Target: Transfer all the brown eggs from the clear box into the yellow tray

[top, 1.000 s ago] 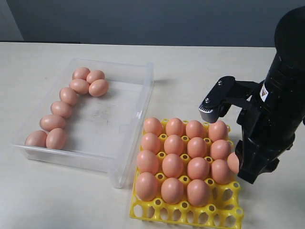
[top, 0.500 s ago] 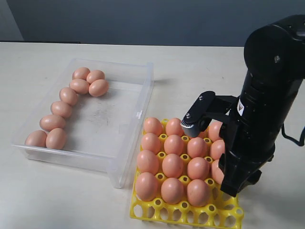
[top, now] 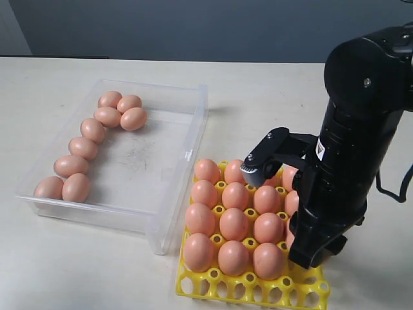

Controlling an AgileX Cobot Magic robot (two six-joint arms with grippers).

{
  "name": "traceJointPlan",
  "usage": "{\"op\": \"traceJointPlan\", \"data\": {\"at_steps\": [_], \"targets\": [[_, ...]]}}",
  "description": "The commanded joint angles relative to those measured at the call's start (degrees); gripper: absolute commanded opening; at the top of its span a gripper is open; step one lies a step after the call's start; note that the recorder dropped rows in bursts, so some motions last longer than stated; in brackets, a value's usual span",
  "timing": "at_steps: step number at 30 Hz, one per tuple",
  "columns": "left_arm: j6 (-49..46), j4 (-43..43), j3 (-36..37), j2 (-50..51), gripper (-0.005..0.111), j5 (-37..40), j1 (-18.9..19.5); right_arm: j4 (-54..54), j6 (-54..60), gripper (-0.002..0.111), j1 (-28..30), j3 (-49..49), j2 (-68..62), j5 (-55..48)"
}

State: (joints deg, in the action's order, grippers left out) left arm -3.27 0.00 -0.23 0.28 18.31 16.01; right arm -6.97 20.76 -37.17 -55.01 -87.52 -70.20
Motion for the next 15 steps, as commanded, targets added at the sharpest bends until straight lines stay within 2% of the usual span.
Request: {"op": "traceJointPlan", "data": {"at_steps": [1,15], "targets": [[0.03,0.0,0.23,-0.28,0.0,-0.63,-0.26,-0.19,-2.0,-0.001,-0.16,0.37,0.33,0.24],[0.03,0.0,0.23,-0.28,0.0,-0.63,-0.26,-1.13,-3.4,-0.001,-0.16,6.5,0.33,0.24]]}}
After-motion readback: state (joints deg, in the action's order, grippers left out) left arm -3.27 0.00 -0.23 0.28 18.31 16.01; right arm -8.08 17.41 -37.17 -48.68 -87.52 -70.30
